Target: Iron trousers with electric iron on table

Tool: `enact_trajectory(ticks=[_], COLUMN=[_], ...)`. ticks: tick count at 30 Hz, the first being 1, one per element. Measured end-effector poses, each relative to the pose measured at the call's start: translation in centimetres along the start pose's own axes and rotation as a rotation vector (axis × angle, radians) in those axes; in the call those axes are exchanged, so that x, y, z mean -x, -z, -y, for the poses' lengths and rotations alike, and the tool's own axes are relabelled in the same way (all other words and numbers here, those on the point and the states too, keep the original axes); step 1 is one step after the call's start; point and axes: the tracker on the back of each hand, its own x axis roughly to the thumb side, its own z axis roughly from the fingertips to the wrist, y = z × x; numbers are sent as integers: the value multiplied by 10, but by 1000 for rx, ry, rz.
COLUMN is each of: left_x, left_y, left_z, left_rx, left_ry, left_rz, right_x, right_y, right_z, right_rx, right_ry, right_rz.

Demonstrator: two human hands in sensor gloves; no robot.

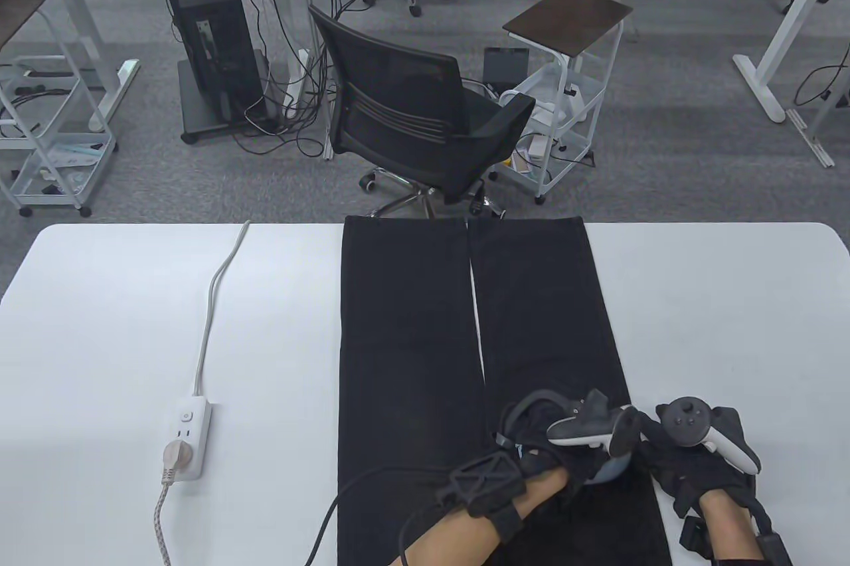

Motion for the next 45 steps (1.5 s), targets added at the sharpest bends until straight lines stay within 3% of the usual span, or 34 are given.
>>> enact_trajectory(ticks=[7, 14, 22, 28, 39, 45], left_x=[60, 87, 70, 41, -47, -68], left_y=[43, 56, 45, 28, -48, -73], left_z=[-14, -18, -14, -9, 16, 25], left_rx=[-14, -1, -9, -3, 13, -20], left_ry=[-77, -107, -38, 1, 93, 135], left_rz=[-194, -275, -248, -149, 145, 200], right_x=[0, -2, -4, -4, -3, -3], right_y=[0, 1, 2, 3, 3, 3], right_z=[0, 0, 0, 1, 1, 0], right_rx=[-2, 1, 8, 11, 13, 15], right_ry=[2, -6, -13, -10, -9, -11], right_rz=[1, -5, -14, -13, -9, -9])
